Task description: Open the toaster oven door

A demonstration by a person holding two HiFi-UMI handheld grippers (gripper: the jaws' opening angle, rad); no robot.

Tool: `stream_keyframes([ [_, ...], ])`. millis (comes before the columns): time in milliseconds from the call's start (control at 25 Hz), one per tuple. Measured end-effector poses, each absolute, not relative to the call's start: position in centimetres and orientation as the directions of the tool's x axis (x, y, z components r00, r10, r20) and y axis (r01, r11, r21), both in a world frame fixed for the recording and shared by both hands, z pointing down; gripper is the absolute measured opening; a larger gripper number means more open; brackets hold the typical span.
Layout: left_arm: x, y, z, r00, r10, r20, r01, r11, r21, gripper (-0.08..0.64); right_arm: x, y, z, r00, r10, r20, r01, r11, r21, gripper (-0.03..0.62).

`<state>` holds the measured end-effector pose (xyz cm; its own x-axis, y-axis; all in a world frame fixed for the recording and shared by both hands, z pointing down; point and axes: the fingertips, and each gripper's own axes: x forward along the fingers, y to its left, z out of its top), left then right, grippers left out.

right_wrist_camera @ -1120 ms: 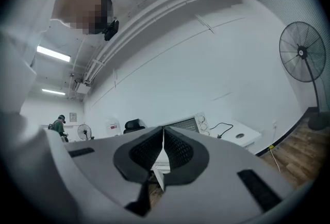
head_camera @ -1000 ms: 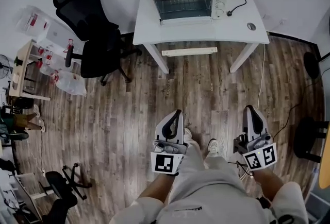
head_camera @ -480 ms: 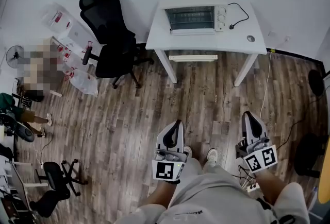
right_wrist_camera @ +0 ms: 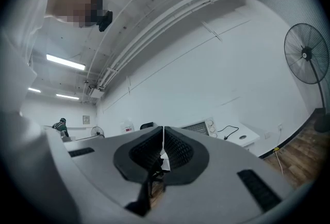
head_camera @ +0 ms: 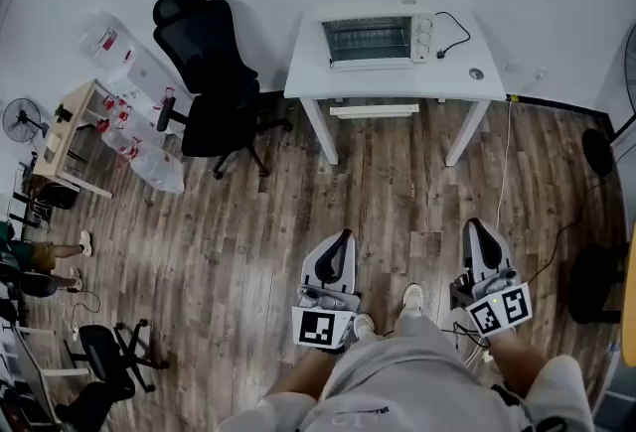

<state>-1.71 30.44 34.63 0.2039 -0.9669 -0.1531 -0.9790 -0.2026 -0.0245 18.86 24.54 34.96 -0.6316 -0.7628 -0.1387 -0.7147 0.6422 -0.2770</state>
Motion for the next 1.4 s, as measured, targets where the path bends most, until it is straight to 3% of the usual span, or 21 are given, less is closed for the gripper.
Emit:
stream_keyframes([
  [440, -5.0, 35.1, 36.1, 0.228, -0.959, -0.167, -0.973, -0.232, 0.005, 0.006, 16.4, 32.0, 35.8, -0.609, -0.789, -0.088, -0.755, 0.609, -0.244, 0.020],
  [1400, 0.5, 38.7, 33.5, 0.168, -0.967, -0.194, -0.986, -0.168, -0.016, 0.006, 22.9, 32.5, 34.4, -0.624, -0.776, -0.092, -0.745, 0.626, -0.231, 0.016],
])
